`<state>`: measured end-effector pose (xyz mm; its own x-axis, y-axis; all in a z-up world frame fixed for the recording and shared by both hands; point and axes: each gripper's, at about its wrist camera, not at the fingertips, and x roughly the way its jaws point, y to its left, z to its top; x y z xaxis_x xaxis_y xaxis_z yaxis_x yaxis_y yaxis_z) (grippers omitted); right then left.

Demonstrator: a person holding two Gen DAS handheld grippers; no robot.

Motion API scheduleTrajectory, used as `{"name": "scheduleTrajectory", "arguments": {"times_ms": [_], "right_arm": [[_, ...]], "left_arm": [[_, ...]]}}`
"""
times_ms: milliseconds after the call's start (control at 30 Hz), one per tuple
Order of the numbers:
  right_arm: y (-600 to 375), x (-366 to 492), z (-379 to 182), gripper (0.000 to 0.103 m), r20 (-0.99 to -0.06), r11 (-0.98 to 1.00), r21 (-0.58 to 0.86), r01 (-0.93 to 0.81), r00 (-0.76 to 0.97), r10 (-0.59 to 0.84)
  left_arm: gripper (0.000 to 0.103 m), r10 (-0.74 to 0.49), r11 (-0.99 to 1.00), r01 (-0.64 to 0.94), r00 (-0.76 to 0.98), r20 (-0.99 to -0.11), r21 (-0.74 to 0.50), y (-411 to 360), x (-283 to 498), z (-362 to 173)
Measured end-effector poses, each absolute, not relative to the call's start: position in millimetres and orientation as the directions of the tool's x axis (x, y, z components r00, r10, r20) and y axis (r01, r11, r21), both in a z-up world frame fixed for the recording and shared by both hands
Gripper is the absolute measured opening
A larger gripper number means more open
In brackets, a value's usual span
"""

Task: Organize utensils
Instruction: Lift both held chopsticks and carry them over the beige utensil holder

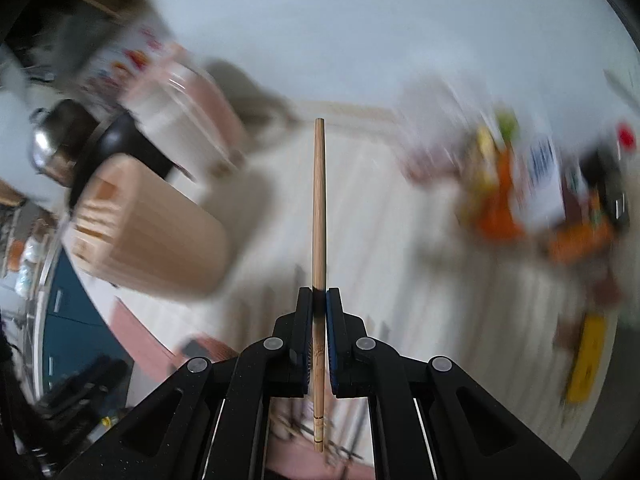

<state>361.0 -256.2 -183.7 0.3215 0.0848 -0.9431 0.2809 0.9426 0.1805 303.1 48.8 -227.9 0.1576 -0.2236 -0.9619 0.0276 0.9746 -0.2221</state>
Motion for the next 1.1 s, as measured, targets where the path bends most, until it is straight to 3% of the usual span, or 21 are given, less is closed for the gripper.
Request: {"name": "scheduleTrajectory", "arguments": {"times_ms": [133,267,467,567,600,633,733,967,1000,1100], "right_arm": [[-283,338,-217,0.007,-0.964,0.931,0.139,0.338,0.261,0.049],[-301,323,-243,0.007,-0.976,0.921,0.118,0.372,0.215,0.038],[-311,319,-268,0.007,-0.985,0.921,0.085,0.379,0.174,0.02],[-315,316,-280,0.007,-0.987,0.92,0.078,0.384,0.159,0.017],[-315,317,-282,0.007,-0.988,0.92,0.075,0.385,0.156,0.015],[-316,317,-285,0.007,-0.988,0.919,0.074,0.386,0.154,0.015],[-317,314,-289,0.007,-0.989,0.92,0.074,0.385,0.15,0.017],[-320,311,-283,0.007,-0.985,0.918,0.094,0.384,0.168,0.03],[-320,311,-281,0.007,-0.965,0.92,0.137,0.368,0.259,0.04],[-320,309,-267,0.007,-0.956,0.919,0.152,0.365,0.292,0.043]], "left_arm": [[0.04,-0.349,0.928,-0.146,-0.011,-0.937,-0.344,46,289,-282],[0.04,-0.435,0.877,-0.255,-0.059,-0.898,-0.408,26,282,-299],[0.038,-0.442,0.859,-0.343,-0.118,-0.889,-0.381,-4,285,-321],[0.037,-0.36,0.895,-0.324,-0.119,-0.925,-0.306,-15,287,-325],[0.031,-0.325,0.909,-0.311,-0.111,-0.939,-0.278,-17,288,-324],[0.014,-0.296,0.921,-0.296,-0.109,-0.949,-0.253,-19,289,-324],[0.004,-0.223,0.951,-0.239,-0.084,-0.971,-0.198,-28,292,-320],[0.004,-0.158,0.984,-0.084,0.023,-0.987,-0.159,-49,293,-289],[0.004,-0.151,0.986,-0.065,0.043,-0.988,-0.153,-51,292,-284],[0.004,-0.122,0.992,0.0,0.123,-0.985,-0.123,-54,287,-258]]}}
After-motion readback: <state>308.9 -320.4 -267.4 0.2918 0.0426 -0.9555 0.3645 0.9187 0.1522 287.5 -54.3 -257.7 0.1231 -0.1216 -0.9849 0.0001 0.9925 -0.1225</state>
